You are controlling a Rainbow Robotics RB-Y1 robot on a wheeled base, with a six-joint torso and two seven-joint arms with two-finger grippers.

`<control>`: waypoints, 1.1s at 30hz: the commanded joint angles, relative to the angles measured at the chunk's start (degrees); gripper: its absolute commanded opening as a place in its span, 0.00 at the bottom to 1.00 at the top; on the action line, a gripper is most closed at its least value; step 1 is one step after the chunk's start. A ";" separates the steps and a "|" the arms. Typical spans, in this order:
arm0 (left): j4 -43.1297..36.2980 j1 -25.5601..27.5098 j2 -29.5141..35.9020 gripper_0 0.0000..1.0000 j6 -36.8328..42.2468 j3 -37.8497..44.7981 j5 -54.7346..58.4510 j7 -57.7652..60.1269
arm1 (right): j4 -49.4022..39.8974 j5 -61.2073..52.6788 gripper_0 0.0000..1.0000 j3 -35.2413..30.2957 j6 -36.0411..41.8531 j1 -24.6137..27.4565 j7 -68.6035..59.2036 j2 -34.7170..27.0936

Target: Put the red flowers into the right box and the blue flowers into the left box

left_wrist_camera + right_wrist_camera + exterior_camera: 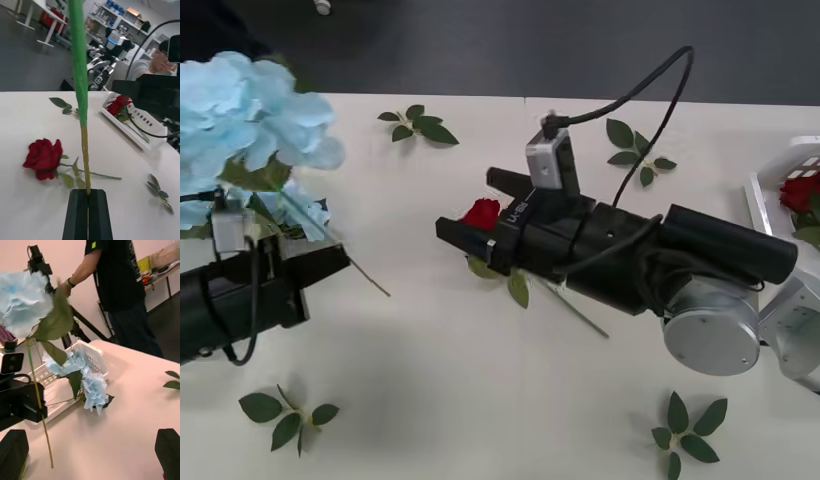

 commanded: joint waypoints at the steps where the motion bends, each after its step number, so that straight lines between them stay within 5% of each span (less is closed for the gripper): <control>1: -0.79 1.94 5.03 0.00 -0.58 1.96 0.91 -2.33 | -4.34 -0.92 1.00 -4.66 -0.07 1.72 -1.88 -0.47; 13: -0.79 6.51 12.94 0.00 -4.97 11.63 0.64 5.90 | -14.71 -0.66 1.00 -24.78 33.59 8.31 -14.36 3.22; 25: -0.79 10.38 17.33 0.00 -12.00 21.12 -12.37 16.18 | -12.34 13.05 1.00 -21.18 60.05 4.89 -30.18 9.55; 33: -0.79 10.03 22.52 0.00 -16.66 21.65 -22.47 24.09 | -0.04 23.25 1.00 -15.20 62.51 -1.09 -29.91 14.74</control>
